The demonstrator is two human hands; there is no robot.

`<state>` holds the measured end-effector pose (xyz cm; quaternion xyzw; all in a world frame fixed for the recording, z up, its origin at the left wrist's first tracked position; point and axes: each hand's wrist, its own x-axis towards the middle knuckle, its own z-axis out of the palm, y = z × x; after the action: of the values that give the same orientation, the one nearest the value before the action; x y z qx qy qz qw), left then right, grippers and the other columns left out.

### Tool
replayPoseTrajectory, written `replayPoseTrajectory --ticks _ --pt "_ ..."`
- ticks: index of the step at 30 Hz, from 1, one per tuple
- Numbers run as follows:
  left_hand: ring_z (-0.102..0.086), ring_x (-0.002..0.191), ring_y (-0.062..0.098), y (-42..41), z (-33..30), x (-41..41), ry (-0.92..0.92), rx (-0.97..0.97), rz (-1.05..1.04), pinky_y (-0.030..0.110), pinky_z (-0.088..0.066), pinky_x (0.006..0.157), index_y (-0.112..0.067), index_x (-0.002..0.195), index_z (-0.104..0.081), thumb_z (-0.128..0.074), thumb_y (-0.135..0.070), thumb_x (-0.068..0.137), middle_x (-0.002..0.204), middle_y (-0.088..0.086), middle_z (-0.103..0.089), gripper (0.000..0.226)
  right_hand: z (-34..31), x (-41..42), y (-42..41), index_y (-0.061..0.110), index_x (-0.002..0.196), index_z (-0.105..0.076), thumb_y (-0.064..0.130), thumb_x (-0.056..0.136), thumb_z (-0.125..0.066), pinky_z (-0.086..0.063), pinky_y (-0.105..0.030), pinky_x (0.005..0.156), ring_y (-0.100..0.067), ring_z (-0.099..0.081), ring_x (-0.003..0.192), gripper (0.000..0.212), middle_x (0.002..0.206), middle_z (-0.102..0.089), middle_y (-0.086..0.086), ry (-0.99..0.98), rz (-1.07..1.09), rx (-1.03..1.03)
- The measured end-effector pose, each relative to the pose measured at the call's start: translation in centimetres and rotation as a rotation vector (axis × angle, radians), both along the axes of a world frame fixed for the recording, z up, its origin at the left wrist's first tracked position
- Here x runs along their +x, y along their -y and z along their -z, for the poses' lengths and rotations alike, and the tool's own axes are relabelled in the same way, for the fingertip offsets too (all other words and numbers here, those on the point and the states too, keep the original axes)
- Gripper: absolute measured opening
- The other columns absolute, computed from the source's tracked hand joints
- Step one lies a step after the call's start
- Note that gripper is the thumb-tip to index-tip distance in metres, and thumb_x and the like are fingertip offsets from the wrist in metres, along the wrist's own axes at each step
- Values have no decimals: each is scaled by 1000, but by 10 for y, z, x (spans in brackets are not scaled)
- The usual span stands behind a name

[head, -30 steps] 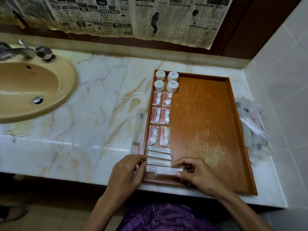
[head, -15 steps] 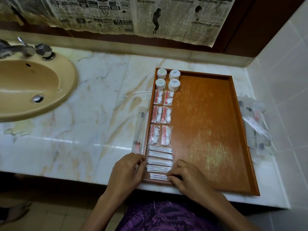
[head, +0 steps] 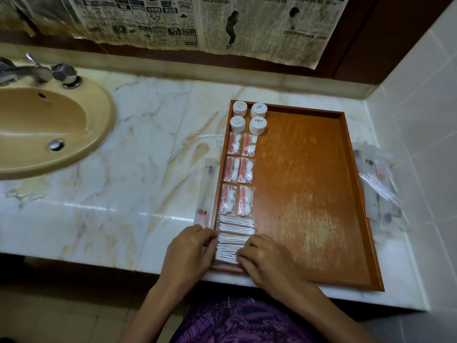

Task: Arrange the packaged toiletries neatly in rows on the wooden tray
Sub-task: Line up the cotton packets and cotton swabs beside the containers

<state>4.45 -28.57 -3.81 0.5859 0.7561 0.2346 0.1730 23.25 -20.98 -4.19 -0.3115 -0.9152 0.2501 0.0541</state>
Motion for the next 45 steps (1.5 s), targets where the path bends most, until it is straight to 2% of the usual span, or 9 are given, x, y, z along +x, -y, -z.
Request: replayPoseTrajectory --ticks 6,13,15,19,22,27,32,37,45 --pt "-54 63 14 -5 0 6 -84 -34 -39 29 -45 47 -20 89 -77 -75 -25 81 67 -3 -57 9 -2 10 -11 16 85 -74 16 83 -74 -50 -29 49 -11 -57 70 2 77 -59 6 -75 187 44" --pt "-58 74 18 -18 -2 11 -166 -62 -53 31 -50 56 -20 90 -75 -64 -34 90 78 0 -60 18 2 11 -26 20 97 -74 23 88 -69 -49 -30 56 -11 -56 73 11 80 -59 6 -89 329 25" --pt "-59 77 19 -24 -3 11 -177 -52 -56 32 -50 58 -21 90 -75 -62 -34 90 80 0 -60 18 4 8 -27 20 99 -73 26 90 -67 -49 -31 59 -12 -56 76 13 82 -59 6 -88 339 7" --pt "-57 76 16 -32 -3 11 -220 -72 -40 25 -39 57 -24 92 -75 -58 -35 92 80 -2 -57 20 9 2 -28 22 100 -72 29 92 -62 -48 -30 64 -11 -55 81 15 86 -58 7 -61 322 -28" --pt "-56 78 16 -33 0 9 -240 -113 -33 27 -45 59 -24 93 -74 -55 -37 93 83 -2 -56 23 11 0 -27 22 101 -73 29 93 -62 -47 -29 64 -11 -56 82 15 87 -59 7 -60 320 -31" --pt "-55 73 15 -33 1 7 -247 -116 -32 24 -39 54 -23 88 -75 -59 -34 92 78 -2 -55 20 12 -2 -28 23 100 -72 29 92 -62 -49 -30 63 -10 -56 80 14 87 -59 8 -74 325 -27" --pt "-57 73 16 -30 0 5 -211 -96 -34 26 -45 54 -21 89 -75 -65 -31 89 78 -1 -59 14 11 1 -26 19 98 -72 25 89 -67 -50 -31 61 -11 -57 77 12 84 -60 6 -120 335 -18" --pt "-58 74 16 -21 -1 0 -148 -90 -18 29 -49 53 -22 84 -76 -72 -31 83 77 -2 -60 11 13 14 -22 20 92 -75 21 84 -73 -43 -23 59 -5 -54 72 8 79 -57 12 -157 321 -68" --pt "-56 77 16 -23 2 3 -179 -105 -18 28 -46 54 -22 84 -74 -65 -29 87 79 -3 -59 12 16 14 -22 22 92 -76 21 84 -73 -44 -24 58 -4 -52 71 8 77 -54 15 -141 335 -76"
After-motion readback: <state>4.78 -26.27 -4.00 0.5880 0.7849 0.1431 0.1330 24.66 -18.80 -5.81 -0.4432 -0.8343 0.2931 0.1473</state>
